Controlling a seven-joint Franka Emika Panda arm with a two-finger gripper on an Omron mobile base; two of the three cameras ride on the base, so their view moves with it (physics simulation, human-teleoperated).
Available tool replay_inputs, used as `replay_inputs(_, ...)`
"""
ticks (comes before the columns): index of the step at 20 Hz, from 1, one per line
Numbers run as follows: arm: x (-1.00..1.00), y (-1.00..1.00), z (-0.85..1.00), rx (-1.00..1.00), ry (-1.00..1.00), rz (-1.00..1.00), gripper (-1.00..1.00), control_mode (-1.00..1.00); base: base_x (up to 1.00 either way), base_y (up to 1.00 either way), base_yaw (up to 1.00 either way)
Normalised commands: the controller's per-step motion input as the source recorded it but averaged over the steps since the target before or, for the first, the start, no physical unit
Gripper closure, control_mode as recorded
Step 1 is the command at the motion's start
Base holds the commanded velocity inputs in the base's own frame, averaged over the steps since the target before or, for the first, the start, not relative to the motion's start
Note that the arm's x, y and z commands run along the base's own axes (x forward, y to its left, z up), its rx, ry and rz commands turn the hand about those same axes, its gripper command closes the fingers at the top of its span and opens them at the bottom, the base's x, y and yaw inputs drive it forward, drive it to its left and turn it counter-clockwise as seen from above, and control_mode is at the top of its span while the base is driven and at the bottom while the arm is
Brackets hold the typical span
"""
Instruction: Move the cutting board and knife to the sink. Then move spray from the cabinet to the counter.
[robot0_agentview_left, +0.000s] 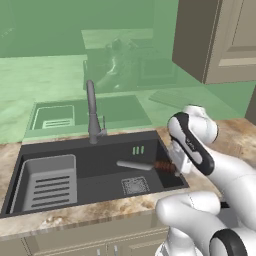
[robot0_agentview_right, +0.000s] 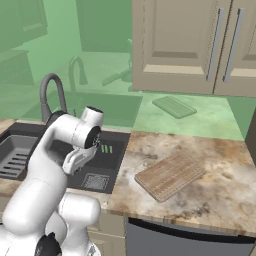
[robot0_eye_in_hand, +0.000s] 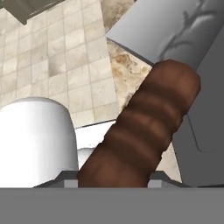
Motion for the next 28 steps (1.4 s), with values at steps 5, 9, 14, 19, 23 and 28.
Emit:
replay_inputs(5, 0.38, 0.17, -0.25, -0.05, 0.03, 0.00, 1.00, -1.00, 0.00, 0.00, 0.00)
replay_inputs(9, 0.39, 0.30, -0.26, -0.05, 0.00, 0.00, 1.00, -1.00, 0.00, 0.00, 0.00)
replay_inputs(14, 0.41, 0.26, -0.26, -0.05, 0.01, 0.00, 1.00, -1.00, 0.00, 0.00, 0.00)
replay_inputs(19, 0.36, 0.20, -0.29, -0.04, 0.00, 0.00, 1.00, -1.00, 0.00, 0.00, 0.00)
replay_inputs(23, 0.34, 0.13, -0.28, -0.04, 0.01, 0.00, 1.00, -1.00, 0.00, 0.00, 0.00)
replay_inputs(28, 0.30, 0.01, -0.27, -0.03, 0.02, 0.00, 1.00, -1.00, 0.00, 0.00, 0.00)
